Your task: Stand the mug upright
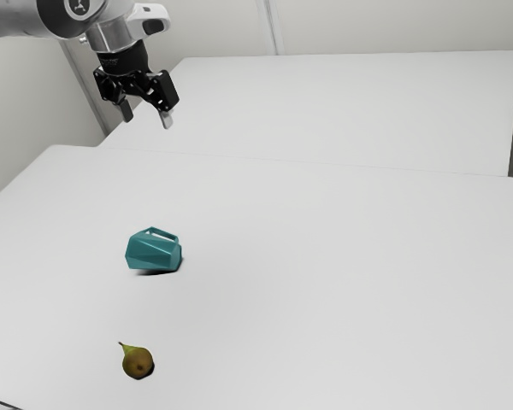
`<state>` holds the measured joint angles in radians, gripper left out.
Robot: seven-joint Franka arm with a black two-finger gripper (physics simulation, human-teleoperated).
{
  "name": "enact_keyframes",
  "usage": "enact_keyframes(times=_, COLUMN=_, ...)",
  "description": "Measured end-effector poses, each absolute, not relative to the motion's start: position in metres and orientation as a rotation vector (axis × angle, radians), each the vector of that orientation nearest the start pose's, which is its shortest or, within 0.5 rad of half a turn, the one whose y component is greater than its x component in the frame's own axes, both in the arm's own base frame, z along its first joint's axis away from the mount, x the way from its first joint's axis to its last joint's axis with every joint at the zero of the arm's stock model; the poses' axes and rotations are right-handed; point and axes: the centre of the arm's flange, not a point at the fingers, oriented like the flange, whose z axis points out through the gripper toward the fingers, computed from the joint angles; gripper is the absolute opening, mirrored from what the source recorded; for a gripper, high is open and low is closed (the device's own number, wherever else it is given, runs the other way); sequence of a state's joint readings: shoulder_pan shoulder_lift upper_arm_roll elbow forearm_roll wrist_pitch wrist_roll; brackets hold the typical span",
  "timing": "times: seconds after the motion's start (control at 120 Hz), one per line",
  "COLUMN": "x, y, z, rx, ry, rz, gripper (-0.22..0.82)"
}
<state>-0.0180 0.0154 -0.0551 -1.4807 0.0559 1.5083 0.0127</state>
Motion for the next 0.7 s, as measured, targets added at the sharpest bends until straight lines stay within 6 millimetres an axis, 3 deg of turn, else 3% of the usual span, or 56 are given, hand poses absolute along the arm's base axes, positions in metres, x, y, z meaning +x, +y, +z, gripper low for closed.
enact_keyframes(times=0.433, x=0.537, y=-0.030, z=0.660, rx=-3.083, ry=0.116, rz=-0.025, gripper=0.59)
enact_keyframes(times=0.7, x=0.534, y=0.015, z=0.657, rx=-3.089, ry=-0.009, rz=-0.001, gripper=0.59)
